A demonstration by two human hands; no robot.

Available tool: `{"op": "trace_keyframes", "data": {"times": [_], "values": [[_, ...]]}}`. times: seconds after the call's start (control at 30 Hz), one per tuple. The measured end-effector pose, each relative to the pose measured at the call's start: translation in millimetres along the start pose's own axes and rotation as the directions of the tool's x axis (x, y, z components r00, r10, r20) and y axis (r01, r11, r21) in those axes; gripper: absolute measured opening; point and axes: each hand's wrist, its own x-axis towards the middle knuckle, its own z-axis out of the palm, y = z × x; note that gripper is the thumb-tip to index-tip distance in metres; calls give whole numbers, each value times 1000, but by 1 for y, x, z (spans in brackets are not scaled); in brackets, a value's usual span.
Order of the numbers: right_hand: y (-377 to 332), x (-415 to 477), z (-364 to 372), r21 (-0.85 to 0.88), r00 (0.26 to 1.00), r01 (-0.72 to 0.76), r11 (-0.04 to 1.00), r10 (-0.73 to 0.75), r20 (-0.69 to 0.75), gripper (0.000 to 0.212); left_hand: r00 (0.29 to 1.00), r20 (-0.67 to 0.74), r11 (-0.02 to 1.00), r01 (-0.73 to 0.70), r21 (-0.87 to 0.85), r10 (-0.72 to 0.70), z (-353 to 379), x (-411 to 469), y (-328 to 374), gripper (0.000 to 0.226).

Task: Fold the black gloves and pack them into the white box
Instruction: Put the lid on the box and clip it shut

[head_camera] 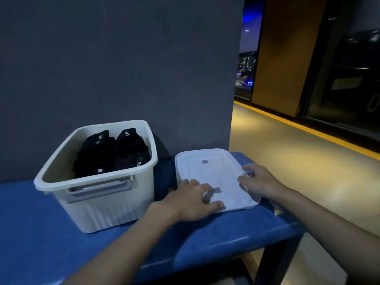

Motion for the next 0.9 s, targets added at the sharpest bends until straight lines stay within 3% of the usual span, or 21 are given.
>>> {"op": "trace_keyframes", "data": {"times": [0.17,0.3,0.43,0.53,0.63,0.7,0.9], "values": [[-6,-10,2,284,999,5,959,8,-44,38,995,-83,998,-58,-21,56,10,-3,-5,69],[-7,-22,2,501,990,109,859,-49,-131,53,992,-106,991,-83,-101,73,5,-4,-2,74],[-28,-44,2,578,958,237,780,-89,-273,67,978,-179,975,-137,-175,105,-15,-11,14,64],[-48,-67,6,632,941,315,708,-145,-306,68,948,-298,886,-228,-404,108,-49,-16,31,52],[-64,-93,11,641,932,362,677,-260,-251,79,920,-380,794,-299,-529,94,-88,-22,39,45],[-72,-105,15,637,931,357,683,-320,-178,87,930,-355,771,-297,-563,99,-107,-28,37,43],[-86,-119,32,604,904,372,705,-424,-61,91,953,-287,788,-249,-563,96,-125,-49,17,43]]}}
